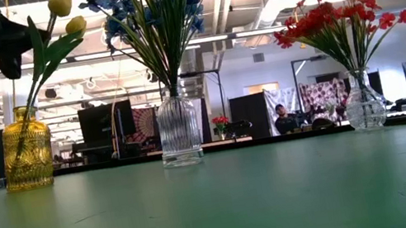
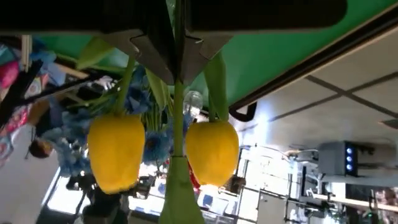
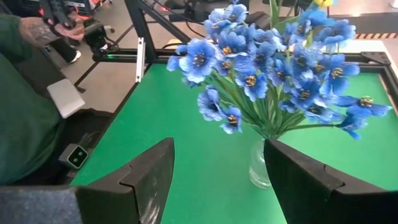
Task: Sort flowers into vase by color
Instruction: Put the yellow tulip into the yellow vase
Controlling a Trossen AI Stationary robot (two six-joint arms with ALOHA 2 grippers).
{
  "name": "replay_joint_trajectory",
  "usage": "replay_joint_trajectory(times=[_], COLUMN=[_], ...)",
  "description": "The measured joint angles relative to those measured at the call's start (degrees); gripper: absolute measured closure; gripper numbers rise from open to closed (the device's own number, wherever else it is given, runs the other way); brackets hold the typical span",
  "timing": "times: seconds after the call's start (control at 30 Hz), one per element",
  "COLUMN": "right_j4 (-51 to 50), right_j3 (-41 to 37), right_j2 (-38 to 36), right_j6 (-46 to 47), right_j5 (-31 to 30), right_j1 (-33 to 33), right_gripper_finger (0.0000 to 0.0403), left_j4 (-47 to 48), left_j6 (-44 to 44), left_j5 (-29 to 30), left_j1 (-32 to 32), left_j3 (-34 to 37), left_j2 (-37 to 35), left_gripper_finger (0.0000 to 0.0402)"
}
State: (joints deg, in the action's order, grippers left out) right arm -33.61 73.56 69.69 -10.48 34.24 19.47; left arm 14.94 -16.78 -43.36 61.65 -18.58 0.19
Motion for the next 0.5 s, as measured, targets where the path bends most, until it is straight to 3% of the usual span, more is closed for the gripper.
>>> replay_joint_trajectory(times=[0.13, 0.5], right_j4=[0.0, 2.6], right_j3=[0.0, 0.0], right_j2=[0.0, 0.0], right_j6=[0.0, 0.0], right_j5=[-0.1, -0.2], right_j1=[-0.1, 0.2], right_gripper_finger=[0.0127, 0.0127], left_j4=[1.6, 1.6], left_j6=[4.2, 5.0], left_j5=[-1.8, -1.4], left_j1=[0.0, 0.0], left_j3=[0.0, 0.0], left_j2=[0.0, 0.0], left_gripper_finger=[0.0401, 0.0401])
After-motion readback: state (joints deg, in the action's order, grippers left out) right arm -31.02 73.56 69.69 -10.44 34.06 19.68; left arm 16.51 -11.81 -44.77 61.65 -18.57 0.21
